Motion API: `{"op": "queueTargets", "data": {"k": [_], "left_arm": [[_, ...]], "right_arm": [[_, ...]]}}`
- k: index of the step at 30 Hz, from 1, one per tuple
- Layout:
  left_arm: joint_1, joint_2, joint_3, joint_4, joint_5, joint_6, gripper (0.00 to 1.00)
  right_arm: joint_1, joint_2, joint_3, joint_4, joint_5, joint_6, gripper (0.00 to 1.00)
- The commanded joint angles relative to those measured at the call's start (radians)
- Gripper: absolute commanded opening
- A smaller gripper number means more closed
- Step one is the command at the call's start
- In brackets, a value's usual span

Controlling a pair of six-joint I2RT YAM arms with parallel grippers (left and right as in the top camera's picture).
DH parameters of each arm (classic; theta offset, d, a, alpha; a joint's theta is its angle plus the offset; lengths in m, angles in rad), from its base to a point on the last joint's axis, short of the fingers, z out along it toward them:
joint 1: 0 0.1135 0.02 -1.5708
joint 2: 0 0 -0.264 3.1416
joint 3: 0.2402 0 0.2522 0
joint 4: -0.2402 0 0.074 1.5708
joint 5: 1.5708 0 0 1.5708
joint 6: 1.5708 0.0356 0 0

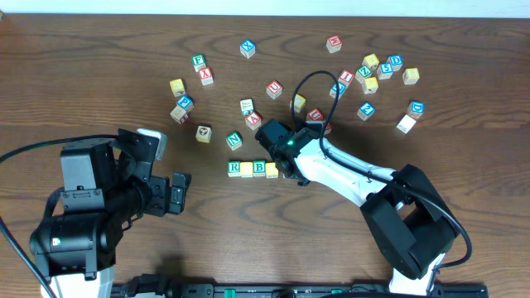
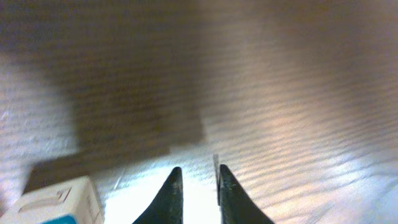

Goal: Spell out ROBOT
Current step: 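Lower the T block beside the right side of the O block, then open the right gripper to release the T block and lift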

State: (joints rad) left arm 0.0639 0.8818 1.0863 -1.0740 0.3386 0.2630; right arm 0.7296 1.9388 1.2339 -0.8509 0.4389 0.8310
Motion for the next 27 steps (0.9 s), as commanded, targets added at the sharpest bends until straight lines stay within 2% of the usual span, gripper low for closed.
{"op": "queueTargets", "data": {"k": [1, 11, 27], "left_arm": [[0.005, -0.001, 0.008, -0.003, 0.012, 0.01, 0.97], [0.005, -0.001, 0.008, -0.003, 0.012, 0.01, 0.97], [0.005, -0.001, 0.008, -0.002, 0.012, 0.01, 0.97]], "right_arm": [[0.01, -0.021, -0.002, -0.006, -0.082, 0.029, 0.09], [0.025, -0.021, -0.002, 0.032, -0.187, 0.029, 0.01], [0.026, -0.021, -0.002, 0.115, -0.189, 0.029, 0.01]]}}
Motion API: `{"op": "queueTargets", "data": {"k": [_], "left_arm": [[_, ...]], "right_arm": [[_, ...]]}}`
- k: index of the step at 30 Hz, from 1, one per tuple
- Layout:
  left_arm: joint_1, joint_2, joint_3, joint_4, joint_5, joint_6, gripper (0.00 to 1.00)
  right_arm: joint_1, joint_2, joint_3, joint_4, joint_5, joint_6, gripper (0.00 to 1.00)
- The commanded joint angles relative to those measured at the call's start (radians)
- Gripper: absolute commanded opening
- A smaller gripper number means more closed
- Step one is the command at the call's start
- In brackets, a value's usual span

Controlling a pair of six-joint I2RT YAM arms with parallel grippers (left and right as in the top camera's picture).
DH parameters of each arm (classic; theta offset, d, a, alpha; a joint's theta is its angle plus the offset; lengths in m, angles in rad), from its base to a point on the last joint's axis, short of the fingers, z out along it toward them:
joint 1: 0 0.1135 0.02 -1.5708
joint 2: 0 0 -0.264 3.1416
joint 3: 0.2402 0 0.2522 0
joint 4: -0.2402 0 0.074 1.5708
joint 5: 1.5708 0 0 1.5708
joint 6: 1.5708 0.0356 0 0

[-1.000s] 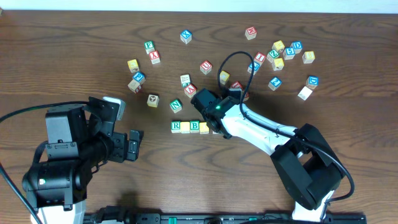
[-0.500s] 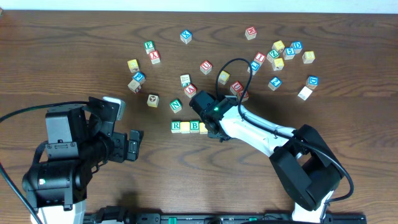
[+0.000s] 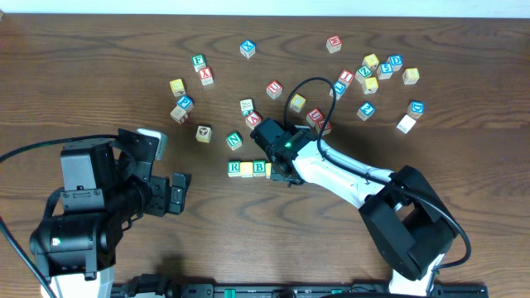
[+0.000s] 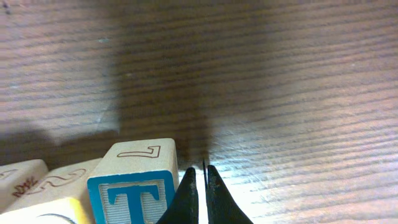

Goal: Spell out ROBOT
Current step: 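Open the right gripper to release the T block and lift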

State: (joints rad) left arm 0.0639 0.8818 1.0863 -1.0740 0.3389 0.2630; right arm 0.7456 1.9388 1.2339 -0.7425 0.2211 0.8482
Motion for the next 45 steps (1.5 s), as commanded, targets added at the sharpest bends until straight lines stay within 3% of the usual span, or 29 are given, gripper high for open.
{"op": "queueTargets", "data": {"k": [1, 16, 21, 25, 45], "left_arm": [[0.005, -0.001, 0.008, -0.003, 0.012, 0.01, 0.97], [0.005, -0.001, 0.008, -0.003, 0.012, 0.01, 0.97], [0.005, -0.001, 0.008, -0.003, 0.012, 0.01, 0.97], [0.005, -0.001, 0.008, -0.003, 0.012, 0.01, 0.97], [0.005, -0.001, 0.008, -0.003, 0.012, 0.01, 0.97]], "right_arm": [[0.01, -0.021, -0.002, 0.009, 0.036, 0.011, 0.01], [0.01, -0.021, -0.002, -0.025, 0.047, -0.006, 0.01], [0.009, -0.021, -0.002, -0.125, 0.12, 0.12, 0.01], [0.015, -0.028, -0.002, -0.144, 0.076, 0.124, 0.01], [0.186, -0.133, -0.005, -0.087, 0.095, 0.135, 0.02]]}}
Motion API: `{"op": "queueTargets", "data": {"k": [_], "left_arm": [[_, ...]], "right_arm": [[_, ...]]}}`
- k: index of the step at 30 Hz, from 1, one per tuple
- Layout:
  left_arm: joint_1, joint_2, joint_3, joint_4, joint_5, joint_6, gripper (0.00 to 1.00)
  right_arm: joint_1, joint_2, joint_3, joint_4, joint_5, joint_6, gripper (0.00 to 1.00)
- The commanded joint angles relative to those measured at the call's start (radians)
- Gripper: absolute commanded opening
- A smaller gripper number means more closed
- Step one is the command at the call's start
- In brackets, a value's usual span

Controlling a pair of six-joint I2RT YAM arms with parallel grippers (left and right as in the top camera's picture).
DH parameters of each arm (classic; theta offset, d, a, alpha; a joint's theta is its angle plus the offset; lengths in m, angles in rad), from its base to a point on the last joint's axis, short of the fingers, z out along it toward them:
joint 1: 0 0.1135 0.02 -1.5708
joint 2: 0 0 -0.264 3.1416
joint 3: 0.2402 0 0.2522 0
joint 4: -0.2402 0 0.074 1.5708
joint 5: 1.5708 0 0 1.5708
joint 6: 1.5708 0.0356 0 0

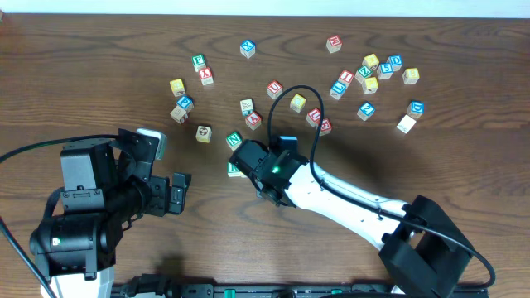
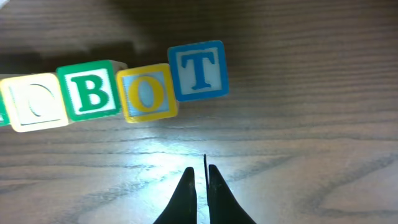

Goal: Spell out ROBOT

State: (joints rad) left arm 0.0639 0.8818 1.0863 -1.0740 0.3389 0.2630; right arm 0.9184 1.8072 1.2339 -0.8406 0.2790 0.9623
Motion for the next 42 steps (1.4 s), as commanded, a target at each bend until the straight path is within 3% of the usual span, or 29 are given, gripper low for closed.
{"op": "queueTargets", "data": {"k": [1, 16, 42], "left_arm": [[0.005, -0.001, 0.008, -0.003, 0.012, 0.01, 0.97], [0.005, -0.001, 0.008, -0.003, 0.012, 0.01, 0.97], [0.005, -0.001, 0.008, -0.003, 0.012, 0.01, 0.97]], "right_arm": [[0.016, 0.004, -0.006, 0.017, 0.04, 0.022, 0.02], [0.052, 0.061, -0.016, 0.083, 0.052, 0.022, 0.01], [0.049, 0.091, -0.07, 0.179, 0.051, 0.021, 0.09]]}}
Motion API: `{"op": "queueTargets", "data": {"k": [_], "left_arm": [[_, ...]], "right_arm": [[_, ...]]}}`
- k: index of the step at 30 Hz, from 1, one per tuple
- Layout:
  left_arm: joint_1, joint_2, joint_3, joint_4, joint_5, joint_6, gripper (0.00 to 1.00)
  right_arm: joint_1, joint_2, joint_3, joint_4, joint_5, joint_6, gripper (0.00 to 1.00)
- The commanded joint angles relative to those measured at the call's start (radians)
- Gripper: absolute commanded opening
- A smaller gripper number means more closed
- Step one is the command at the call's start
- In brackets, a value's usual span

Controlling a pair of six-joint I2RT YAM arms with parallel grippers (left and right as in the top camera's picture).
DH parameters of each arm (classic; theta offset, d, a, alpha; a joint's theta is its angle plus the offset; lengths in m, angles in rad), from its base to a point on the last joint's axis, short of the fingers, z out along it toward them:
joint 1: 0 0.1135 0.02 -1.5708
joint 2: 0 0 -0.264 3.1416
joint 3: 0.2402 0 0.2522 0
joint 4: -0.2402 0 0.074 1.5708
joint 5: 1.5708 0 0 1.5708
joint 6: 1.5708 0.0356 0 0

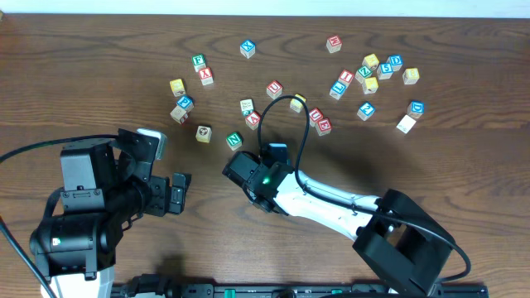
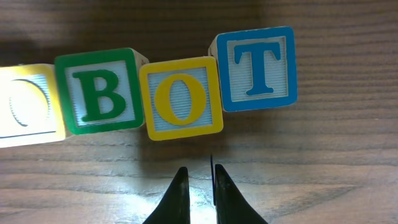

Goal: Spell out ROBOT

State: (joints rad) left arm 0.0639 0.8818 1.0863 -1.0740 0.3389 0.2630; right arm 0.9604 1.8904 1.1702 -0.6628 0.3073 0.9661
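Note:
In the right wrist view a row of letter blocks lies on the wood: a pale O block point(image 2: 28, 106), a green B block point(image 2: 99, 92), a yellow O block point(image 2: 181, 98) and a blue T block point(image 2: 255, 67). The T sits slightly higher than its neighbours. The row's left end runs out of view. My right gripper point(image 2: 198, 171) is just in front of the yellow O, shut to a thin slit with nothing in it. Overhead, my right gripper point(image 1: 238, 170) and its arm cover the row. My left gripper point(image 1: 176, 192) rests open at the left.
Several loose letter blocks are scattered across the back of the table, with a green block point(image 1: 234, 140) nearest the row, a group at the left point(image 1: 180, 103) and a cluster at the back right point(image 1: 370, 70). The right arm's black cable point(image 1: 302, 103) loops above them.
My right gripper has moved left and nearer to the row, so the blocks fill more of the wrist view. Its fingers show a slightly wider slit. The blocks keep their order.
My right gripper was first at the right end of the row, low over the table with a block at its side. Then it was shut next to the blue T at the row's end. Later it was in front of the row, and it is now closer.

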Motion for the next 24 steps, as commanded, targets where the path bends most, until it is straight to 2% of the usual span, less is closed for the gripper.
{"op": "queueTargets", "data": {"k": [1, 24], "left_arm": [[0.005, -0.001, 0.008, -0.003, 0.012, 0.01, 0.97], [0.005, -0.001, 0.008, -0.003, 0.012, 0.01, 0.97]], "right_arm": [[0.007, 0.008, -0.006, 0.002, 0.023, 0.017, 0.09], [0.007, 0.01, -0.006, 0.026, 0.067, 0.006, 0.09]]}}
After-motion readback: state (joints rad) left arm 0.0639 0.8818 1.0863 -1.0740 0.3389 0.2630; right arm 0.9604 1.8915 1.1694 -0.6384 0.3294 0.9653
